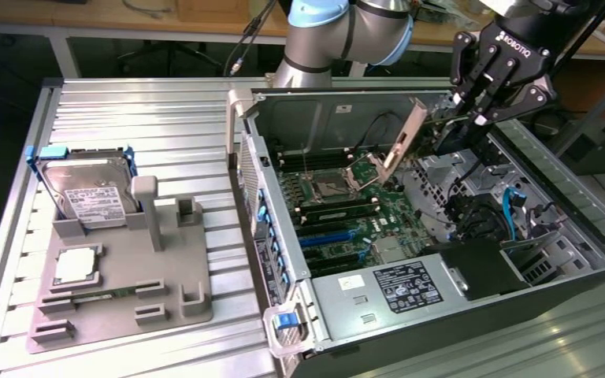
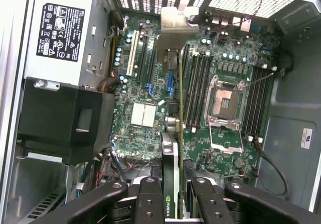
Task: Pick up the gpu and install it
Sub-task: 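Insert the gpu into the slot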
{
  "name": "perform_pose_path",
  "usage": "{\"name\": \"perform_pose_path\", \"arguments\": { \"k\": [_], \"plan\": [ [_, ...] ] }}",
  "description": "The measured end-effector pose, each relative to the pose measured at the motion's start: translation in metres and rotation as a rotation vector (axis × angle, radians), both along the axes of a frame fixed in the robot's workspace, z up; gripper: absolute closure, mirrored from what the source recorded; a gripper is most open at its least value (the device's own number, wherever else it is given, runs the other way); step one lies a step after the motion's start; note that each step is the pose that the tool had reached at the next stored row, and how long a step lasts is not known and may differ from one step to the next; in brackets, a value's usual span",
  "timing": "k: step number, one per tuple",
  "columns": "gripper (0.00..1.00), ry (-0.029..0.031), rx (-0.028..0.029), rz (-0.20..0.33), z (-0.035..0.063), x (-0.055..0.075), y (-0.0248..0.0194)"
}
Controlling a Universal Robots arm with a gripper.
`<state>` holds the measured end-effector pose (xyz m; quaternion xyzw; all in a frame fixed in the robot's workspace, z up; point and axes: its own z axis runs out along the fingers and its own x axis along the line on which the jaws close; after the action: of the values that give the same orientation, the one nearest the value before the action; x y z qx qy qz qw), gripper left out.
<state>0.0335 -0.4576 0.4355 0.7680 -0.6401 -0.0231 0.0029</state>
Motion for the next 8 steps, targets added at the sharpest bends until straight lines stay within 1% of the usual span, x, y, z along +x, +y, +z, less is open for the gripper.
{"name": "perform_pose_path", "arguments": {
  "k": [8],
  "plan": [
    [0.73, 0.0000, 0.0000, 0.027, 0.0000, -0.0001, 0.0000]
  ]
}}
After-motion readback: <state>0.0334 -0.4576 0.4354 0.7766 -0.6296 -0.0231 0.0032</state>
